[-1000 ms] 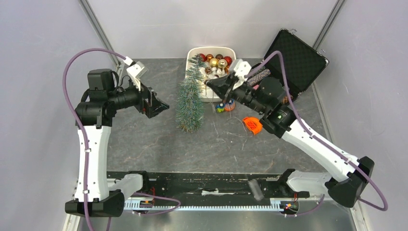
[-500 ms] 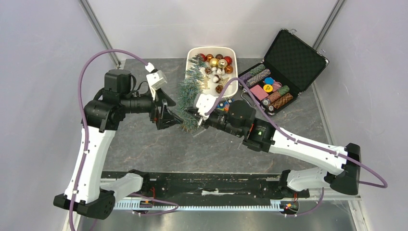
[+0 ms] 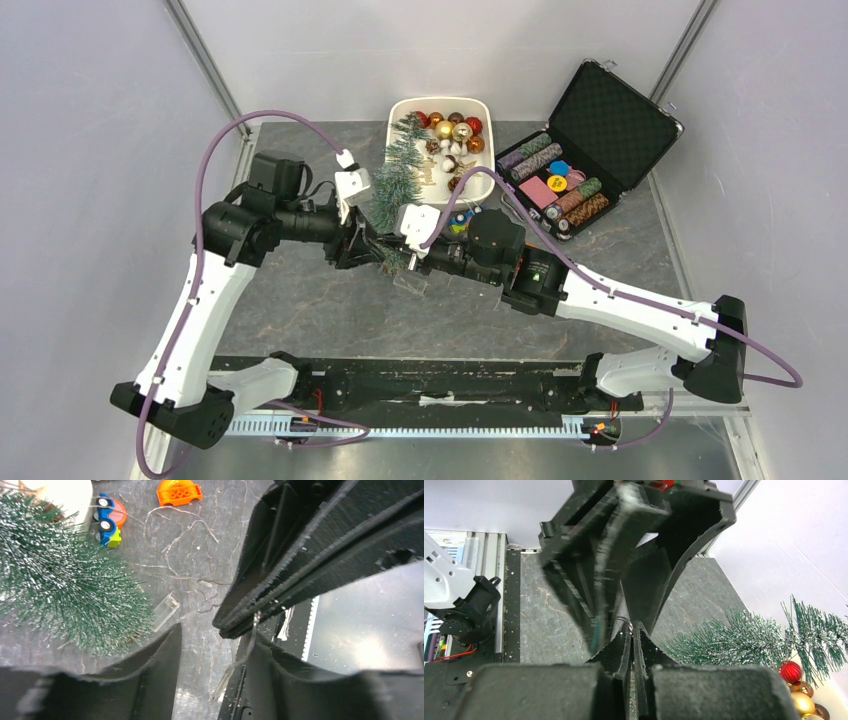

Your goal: Decorate the small christmas tree

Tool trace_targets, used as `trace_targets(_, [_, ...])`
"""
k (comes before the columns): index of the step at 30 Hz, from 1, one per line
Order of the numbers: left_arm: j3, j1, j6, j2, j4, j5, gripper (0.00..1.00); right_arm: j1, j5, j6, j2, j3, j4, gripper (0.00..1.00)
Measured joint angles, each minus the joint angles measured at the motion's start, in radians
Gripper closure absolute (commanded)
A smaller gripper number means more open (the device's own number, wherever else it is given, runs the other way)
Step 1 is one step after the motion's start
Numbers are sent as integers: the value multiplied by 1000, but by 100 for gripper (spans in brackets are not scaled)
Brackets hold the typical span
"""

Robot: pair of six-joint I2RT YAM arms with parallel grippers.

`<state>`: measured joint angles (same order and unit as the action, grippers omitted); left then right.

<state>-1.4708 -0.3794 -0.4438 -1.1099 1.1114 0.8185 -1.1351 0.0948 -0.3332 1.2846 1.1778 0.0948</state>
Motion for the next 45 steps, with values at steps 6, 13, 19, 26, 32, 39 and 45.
trace_targets(6, [0, -13, -28, -23, 20, 3, 98, 8, 13, -4, 0, 0, -10, 100])
trace_targets(13, [0, -15, -33, 35, 20, -38, 98, 2, -80, -14, -53, -65, -14, 49])
trace_targets(19, [-62, -15, -35, 63, 86, -45, 98, 1, -216, -8, -181, -280, 17, 27])
trace_targets(26, [-199, -15, -28, 63, 160, -129, 98, 41, -198, -39, -217, -450, 7, 17])
trace_targets(32, [-325, -15, -22, 95, 176, -236, 98, 262, -114, 23, -282, -640, 61, 17])
trace_targets(39, [-328, -15, -22, 110, 222, -218, 98, 283, -92, 97, -135, -769, 285, 7])
trace_targets(45, [-328, -15, -22, 102, 231, -214, 98, 347, -128, 171, 93, -756, 518, 13])
